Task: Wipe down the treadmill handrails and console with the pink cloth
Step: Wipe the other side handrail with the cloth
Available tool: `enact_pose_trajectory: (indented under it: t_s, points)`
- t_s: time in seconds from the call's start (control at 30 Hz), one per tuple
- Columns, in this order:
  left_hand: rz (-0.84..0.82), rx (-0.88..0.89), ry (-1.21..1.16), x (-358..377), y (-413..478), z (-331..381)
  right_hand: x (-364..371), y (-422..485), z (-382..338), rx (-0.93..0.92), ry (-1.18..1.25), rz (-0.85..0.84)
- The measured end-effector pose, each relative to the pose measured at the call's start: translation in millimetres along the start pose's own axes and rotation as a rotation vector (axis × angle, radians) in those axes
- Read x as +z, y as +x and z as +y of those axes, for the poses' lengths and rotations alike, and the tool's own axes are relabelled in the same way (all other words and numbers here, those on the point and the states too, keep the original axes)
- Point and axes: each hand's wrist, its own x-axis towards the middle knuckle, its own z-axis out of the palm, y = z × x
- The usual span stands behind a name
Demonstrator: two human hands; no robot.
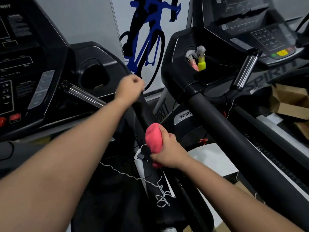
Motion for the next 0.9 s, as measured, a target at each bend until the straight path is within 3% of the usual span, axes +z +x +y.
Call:
enact_pose_trajectory:
  t_s: [0.1, 0.23, 0.4, 0.57, 0.67, 0.9]
  points:
    - [-0.156, 0.118, 0.097, 41, -26, 1, -9, 7, 6, 0.039, 0.246, -0.042]
    - [-0.234, 0.096, 0.089, 63, -43, -22, -13, 8, 15, 0.146, 0.473, -0.153]
    - [-0.223, 0.241, 0.323, 72, -52, -46, -18, -2, 17, 0.280, 0.290, -0.206]
    - [-0.185, 0.314, 0.482, 75, -49, -47, -8, 6, -16, 0.221, 0.060, 0.014]
    - [-0.199, 0.321, 0.544, 75, -50, -44, -6, 3, -13, 0.158, 0.092, 0.032]
    - [-0.207, 0.328, 0.626, 79, -56, -42, -23, -26, 20, 0.111, 0.322, -0.186]
